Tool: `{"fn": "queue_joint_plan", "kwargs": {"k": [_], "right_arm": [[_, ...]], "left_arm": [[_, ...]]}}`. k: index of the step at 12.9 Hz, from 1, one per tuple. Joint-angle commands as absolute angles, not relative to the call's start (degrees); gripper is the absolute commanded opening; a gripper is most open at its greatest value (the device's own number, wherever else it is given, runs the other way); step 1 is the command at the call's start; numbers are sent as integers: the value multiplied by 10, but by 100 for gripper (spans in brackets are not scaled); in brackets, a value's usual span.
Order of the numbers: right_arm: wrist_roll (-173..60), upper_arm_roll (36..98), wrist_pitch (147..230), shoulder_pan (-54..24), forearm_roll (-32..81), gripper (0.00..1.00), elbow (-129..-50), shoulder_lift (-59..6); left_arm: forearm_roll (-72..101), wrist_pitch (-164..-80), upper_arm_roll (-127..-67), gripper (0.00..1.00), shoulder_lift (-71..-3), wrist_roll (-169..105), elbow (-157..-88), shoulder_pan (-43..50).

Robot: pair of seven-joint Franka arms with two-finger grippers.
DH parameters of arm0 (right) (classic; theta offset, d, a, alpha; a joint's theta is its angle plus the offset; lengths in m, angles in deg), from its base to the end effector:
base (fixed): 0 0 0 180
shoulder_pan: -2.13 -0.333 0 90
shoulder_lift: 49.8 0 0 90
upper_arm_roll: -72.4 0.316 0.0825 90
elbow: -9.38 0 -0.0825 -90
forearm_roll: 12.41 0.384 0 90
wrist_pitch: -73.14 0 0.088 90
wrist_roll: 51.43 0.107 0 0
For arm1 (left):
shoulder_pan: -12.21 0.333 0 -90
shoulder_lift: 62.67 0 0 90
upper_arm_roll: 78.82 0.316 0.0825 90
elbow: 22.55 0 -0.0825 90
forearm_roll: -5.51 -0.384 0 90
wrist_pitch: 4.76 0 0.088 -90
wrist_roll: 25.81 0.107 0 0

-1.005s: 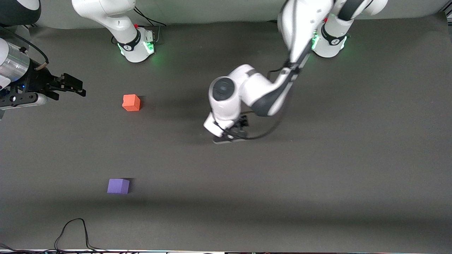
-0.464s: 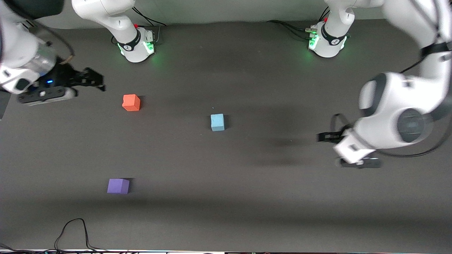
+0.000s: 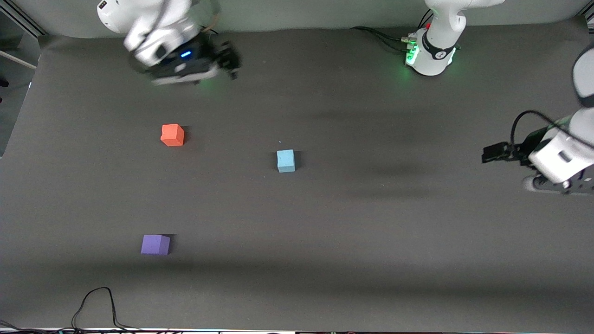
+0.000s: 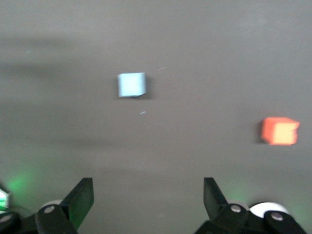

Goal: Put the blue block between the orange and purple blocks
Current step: 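Reach the right gripper over the blue block and grasp it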

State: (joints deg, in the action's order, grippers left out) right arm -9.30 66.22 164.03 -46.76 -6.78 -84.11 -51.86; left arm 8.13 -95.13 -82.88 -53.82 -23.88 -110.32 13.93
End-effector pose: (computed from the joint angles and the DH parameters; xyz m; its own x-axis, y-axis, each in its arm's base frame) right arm 0.3935 0.3759 0.6173 0.9971 0.0108 -0.0756 0.0056 -0.9976 -0.0691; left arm 0.5963 -0.0263 0.5547 0.9915 -0.0742 -0.1065 -0.0681 -0.9959 0.0599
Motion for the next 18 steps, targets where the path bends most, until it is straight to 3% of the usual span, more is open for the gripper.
{"fn": "queue_joint_plan", "kwargs": {"k": [1, 4, 6, 7, 11, 18], "right_arm": [[-11, 652, 1630, -523, -63, 100, -742, -423], [-21, 653, 1649, -532, -63, 100, -748, -400], [-38, 653, 1692, -543, -63, 100, -783, -396], [-45, 653, 1732, -544, -63, 100, -824, -396], [-96, 652, 1970, -547, -63, 100, -1016, -373], [-115, 640, 2131, -531, -66, 100, -1022, -211]], "left_arm": [[53, -949, -836, 100, -584, -237, -1130, 141], [54, -950, -834, 100, -589, -242, -1119, 141], [54, -945, -788, 100, -588, -240, -1104, 100], [57, -934, -759, 100, -585, -236, -1091, 76], [59, -923, -761, 100, -592, -232, -1088, 79], [59, -928, -765, 100, -616, -238, -1120, 87]]}}
